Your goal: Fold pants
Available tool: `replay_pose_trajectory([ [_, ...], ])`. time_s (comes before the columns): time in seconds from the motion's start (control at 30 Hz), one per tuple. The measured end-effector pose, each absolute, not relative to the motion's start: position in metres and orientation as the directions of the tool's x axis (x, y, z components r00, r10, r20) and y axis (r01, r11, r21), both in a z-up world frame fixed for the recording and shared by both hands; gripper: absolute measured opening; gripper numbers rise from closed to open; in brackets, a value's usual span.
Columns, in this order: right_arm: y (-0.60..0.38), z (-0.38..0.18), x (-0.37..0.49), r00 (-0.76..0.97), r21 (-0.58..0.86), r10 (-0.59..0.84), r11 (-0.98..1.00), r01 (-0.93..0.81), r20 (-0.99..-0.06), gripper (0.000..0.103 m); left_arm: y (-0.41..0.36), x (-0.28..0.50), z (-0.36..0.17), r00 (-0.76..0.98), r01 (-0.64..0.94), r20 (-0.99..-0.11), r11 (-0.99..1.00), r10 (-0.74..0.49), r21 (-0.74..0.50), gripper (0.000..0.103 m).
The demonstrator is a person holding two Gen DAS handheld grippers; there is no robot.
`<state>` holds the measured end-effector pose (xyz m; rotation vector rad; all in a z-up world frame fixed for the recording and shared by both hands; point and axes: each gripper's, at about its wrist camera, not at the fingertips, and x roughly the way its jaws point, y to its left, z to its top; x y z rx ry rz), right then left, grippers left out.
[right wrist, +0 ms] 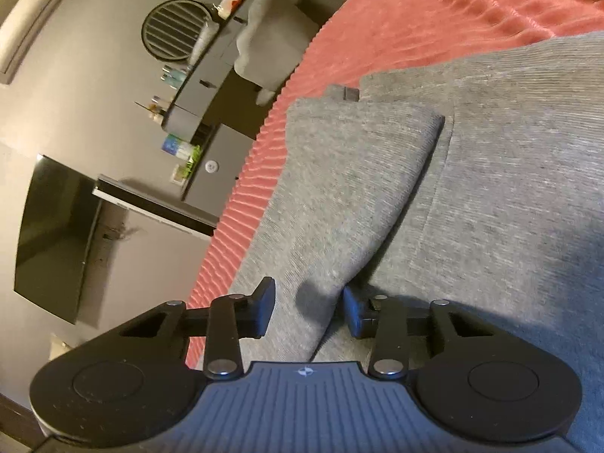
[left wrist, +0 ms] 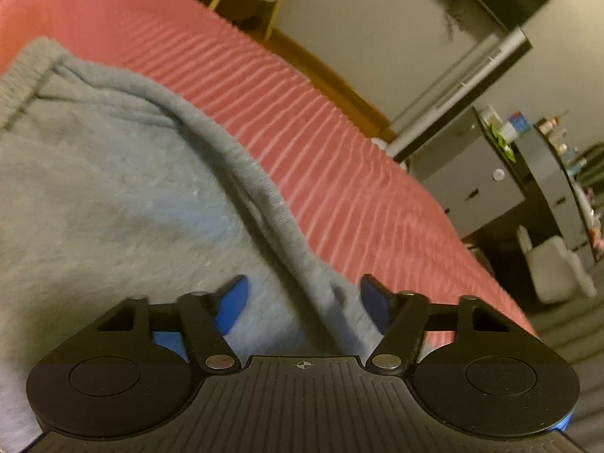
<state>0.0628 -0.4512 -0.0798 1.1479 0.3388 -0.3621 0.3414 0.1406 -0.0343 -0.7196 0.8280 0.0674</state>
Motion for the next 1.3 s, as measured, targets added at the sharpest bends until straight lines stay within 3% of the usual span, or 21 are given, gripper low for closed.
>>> replay_pose_trajectory([
  [0.03, -0.454, -0.082, 0.062, 0.898, 0.825, -0.106, 0.361, 0.435, -0.427, 0.039, 0.141, 0.348, -0.039, 0.678, -0.336, -0.699, 0.748, -0.229, -0.572, 0.036],
  [0.1, -0.458, -0.088, 0.060, 0.907, 0.842, -0.108, 0.339, 0.419, -0.408, 0.038, 0.144, 0.357, -0.047, 0.648, -0.366, -0.715, 0.718, -0.261, -0.593, 0.016],
  [0.17, -0.461, -0.089, 0.060, 0.912, 0.854, -0.106, 0.322, 0.408, -0.396, 0.031, 0.145, 0.356, -0.048, 0.660, -0.359, -0.703, 0.712, -0.263, -0.603, 0.010],
  [0.23, -0.459, -0.088, 0.057, 0.915, 0.858, -0.116, 0.318, 0.403, -0.387, 0.006, 0.141, 0.351, -0.043, 0.672, -0.341, -0.701, 0.741, -0.238, -0.578, 0.007],
  [0.33, -0.460, -0.091, 0.060, 0.908, 0.851, -0.102, 0.318, 0.417, -0.407, 0.007, 0.130, 0.337, -0.027, 0.691, -0.311, -0.698, 0.794, -0.188, -0.522, 0.006],
  [0.53, -0.477, -0.093, 0.068, 0.897, 0.865, -0.054, 0.247, 0.438, -0.439, 0.010, 0.138, 0.281, 0.030, 0.756, -0.216, -0.624, 0.824, -0.199, -0.524, 0.006],
  [0.6, -0.481, -0.082, 0.066, 0.886, 0.844, -0.064, 0.280, 0.457, -0.459, 0.005, 0.142, 0.256, 0.049, 0.772, -0.171, -0.596, 0.832, -0.220, -0.528, 0.006],
  [0.77, -0.482, -0.019, 0.030, 0.931, 0.849, -0.089, 0.386, 0.360, -0.354, 0.005, 0.148, 0.157, 0.078, 0.812, -0.063, -0.515, 0.837, -0.273, -0.544, 0.006],
  [0.9, -0.492, 0.011, -0.027, 0.955, 0.864, -0.100, 0.408, 0.295, -0.279, 0.005, 0.151, 0.080, 0.048, 0.765, -0.067, -0.557, 0.822, -0.322, -0.566, 0.007],
  [1.07, -0.492, -0.003, -0.080, 0.909, 0.775, -0.126, 0.485, 0.405, -0.396, 0.005, 0.170, 0.037, -0.020, 0.650, -0.228, -0.693, 0.790, -0.311, -0.569, 0.014],
  [1.17, -0.492, -0.033, -0.075, 0.856, 0.729, -0.104, 0.479, 0.489, -0.506, 0.006, 0.199, 0.034, -0.031, 0.677, -0.358, -0.708, 0.750, -0.202, -0.556, 0.030],
  [1.23, -0.492, -0.052, -0.069, 0.820, 0.704, -0.105, 0.460, 0.541, -0.562, 0.012, 0.218, 0.038, -0.027, 0.708, -0.385, -0.692, 0.744, -0.142, -0.546, 0.060],
  [1.3, -0.491, -0.063, -0.065, 0.813, 0.707, -0.103, 0.439, 0.554, -0.573, 0.018, 0.234, 0.045, -0.027, 0.733, -0.390, -0.672, 0.742, -0.109, -0.546, 0.069],
])
